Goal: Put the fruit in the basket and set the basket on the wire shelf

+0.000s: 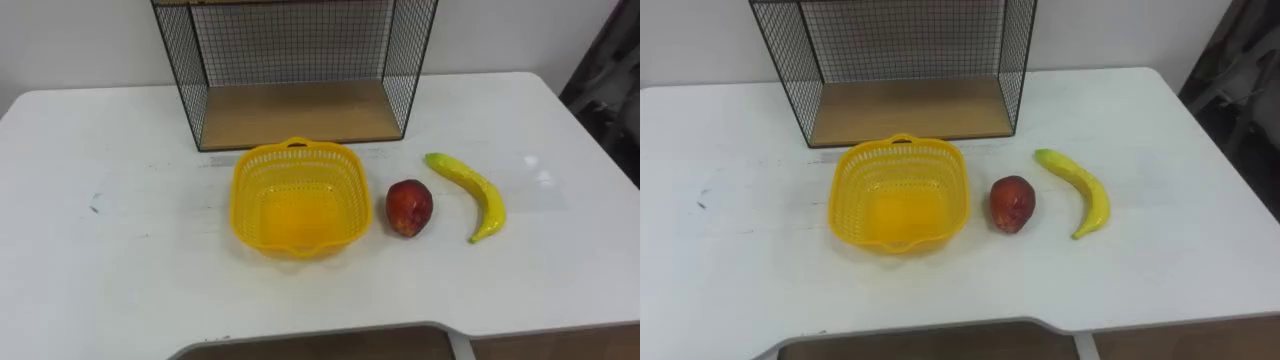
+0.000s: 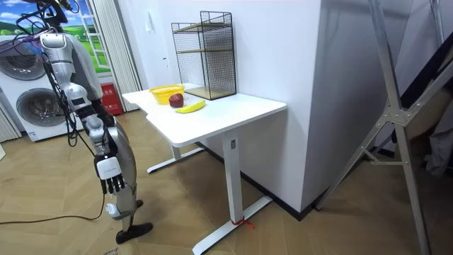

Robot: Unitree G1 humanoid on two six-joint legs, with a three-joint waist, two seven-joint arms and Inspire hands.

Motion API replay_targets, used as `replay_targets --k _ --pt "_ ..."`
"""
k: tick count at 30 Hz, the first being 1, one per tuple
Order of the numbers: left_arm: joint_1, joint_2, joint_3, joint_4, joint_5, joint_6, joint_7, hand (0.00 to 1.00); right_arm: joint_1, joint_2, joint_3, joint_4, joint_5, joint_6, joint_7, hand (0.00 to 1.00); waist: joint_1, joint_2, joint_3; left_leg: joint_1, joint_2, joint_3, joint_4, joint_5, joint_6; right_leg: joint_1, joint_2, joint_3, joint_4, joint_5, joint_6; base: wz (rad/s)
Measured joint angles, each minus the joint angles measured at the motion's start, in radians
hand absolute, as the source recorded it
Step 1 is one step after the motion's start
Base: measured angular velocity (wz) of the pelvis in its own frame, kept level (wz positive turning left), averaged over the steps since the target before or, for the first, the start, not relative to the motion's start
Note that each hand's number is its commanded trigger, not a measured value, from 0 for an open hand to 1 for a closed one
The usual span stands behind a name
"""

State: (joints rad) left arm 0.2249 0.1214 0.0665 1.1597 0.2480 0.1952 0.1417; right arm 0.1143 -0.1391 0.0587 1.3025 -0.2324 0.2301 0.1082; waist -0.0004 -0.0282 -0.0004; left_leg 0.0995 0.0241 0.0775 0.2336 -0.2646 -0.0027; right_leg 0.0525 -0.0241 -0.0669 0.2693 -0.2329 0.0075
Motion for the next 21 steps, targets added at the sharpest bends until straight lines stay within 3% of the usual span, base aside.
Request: replay_targets --k 4,6,8,10,13,16,21 --pt "-0.001 0.004 0.001 0.0 0.0 0.0 0.0 0.0 0.0 0.0 -0.001 0.0 0.0 -0.001 -0.003 0.0 0.01 -0.016 0.001 -0.001 0.0 -0.001 0.002 0.0 0.0 0.003 0.001 0.0 -0.014 0.001 0.0 0.0" --pt "0.001 0.003 0.007 0.0 -0.001 0.0 0.0 0.0 -0.002 0.0 0.0 0.0 -0.006 -0.005 -0.009 0.0 0.019 -0.015 -0.0035 0.001 0.0 0.002 0.001 0.0 0.0 0.004 0.004 0.01 -0.013 0.001 0.001 -0.06" --pt "-0.001 0.003 0.006 0.001 -0.001 0.001 -0.001 0.0 -0.003 0.0 -0.002 0.0 -0.006 -0.015 -0.026 0.0 0.021 -0.017 -0.0018 0.001 0.0 0.001 0.001 0.0 0.0 0.004 0.003 0.011 -0.012 0.002 0.001 -0.03" --pt "-0.003 0.003 0.006 0.002 -0.001 0.001 -0.001 0.0 -0.008 -0.001 -0.002 0.0 -0.006 -0.02 -0.043 0.0 0.026 -0.015 -0.0008 0.001 0.0 0.001 -0.002 0.0 0.0 0.004 0.004 0.012 -0.014 0.002 0.001 0.0" --pt "-0.004 0.002 0.004 0.002 -0.004 0.001 -0.001 0.0 -0.014 -0.002 -0.002 0.001 0.005 -0.024 -0.066 0.0 0.028 -0.01 0.0097 0.019 0.001 0.001 -0.013 0.0 0.0 0.02 0.005 0.011 -0.019 0.002 0.001 0.0" --pt "-0.002 0.002 -0.012 0.0 -0.002 0.0 -0.001 0.0 -0.016 -0.002 -0.006 0.001 0.037 -0.034 -0.089 0.0 0.024 -0.004 0.0136 0.016 0.001 -0.004 -0.023 0.0 0.0 0.03 0.006 0.007 -0.031 0.003 0.002 0.07" --pt "0.006 0.001 -0.009 0.001 0.0 -0.005 -0.001 0.0 -0.016 -0.001 -0.021 0.01 0.088 -0.059 -0.124 0.0 0.006 0.008 0.0134 0.016 0.001 -0.011 -0.02 0.0 0.0 0.032 0.005 -0.001 -0.035 0.003 0.002 0.04"
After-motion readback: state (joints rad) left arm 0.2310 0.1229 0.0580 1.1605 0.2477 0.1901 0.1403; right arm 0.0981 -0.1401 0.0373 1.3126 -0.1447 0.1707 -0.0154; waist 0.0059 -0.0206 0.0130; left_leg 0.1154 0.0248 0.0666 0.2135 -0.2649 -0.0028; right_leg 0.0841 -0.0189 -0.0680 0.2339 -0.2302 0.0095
